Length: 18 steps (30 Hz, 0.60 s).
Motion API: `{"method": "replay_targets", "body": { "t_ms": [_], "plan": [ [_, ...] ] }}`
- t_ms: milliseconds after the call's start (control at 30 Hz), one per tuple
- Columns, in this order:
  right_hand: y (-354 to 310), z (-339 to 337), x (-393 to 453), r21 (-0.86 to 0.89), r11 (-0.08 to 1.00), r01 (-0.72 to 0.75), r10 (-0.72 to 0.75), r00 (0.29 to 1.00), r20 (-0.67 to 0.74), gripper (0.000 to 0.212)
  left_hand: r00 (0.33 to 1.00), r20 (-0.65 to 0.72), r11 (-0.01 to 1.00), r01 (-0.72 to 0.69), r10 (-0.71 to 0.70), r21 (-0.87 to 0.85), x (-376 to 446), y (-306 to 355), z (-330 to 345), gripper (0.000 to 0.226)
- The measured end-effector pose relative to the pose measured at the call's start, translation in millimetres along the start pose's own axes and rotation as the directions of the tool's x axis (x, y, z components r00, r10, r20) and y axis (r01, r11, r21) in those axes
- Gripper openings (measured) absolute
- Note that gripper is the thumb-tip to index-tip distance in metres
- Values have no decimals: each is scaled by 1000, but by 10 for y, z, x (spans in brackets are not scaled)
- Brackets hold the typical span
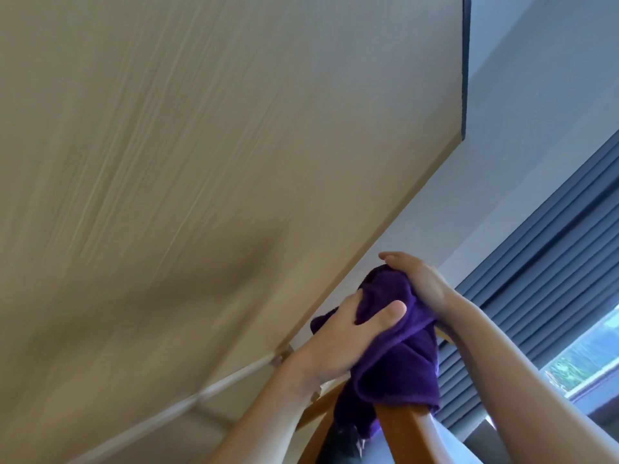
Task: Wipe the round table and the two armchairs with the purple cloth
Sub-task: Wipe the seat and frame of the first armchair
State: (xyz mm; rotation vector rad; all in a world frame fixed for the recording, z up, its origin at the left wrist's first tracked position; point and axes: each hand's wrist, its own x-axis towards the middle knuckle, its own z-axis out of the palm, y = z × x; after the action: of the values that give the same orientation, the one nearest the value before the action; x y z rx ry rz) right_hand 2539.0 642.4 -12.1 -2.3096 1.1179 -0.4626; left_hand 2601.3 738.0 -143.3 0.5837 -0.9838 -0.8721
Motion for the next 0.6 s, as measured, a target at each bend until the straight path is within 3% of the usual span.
{"method": "replay_targets", "body": {
  "t_ms": [133,233,433,500,600],
  "plan": [
    [61,-195,-27,337,940,-53,18,994,107,40,999,-28,974,-38,45,225,-240,79,60,47],
    [137,-294,31,400,915,-44,23,998,56,42,999,-39,970,-26,36,242,-282,100,28,42],
    [258,-217,65,444,896,-16,61,994,-88,40,990,59,981,118,-128,153,241,157,-133,39],
    [238,-148,44,379,925,4,50,990,-133,32,983,98,987,148,-153,55,398,66,-157,39],
    [188,-50,64,236,972,21,15,988,-152,25,982,114,984,160,-151,-76,448,-44,-217,19]
  ]
}}
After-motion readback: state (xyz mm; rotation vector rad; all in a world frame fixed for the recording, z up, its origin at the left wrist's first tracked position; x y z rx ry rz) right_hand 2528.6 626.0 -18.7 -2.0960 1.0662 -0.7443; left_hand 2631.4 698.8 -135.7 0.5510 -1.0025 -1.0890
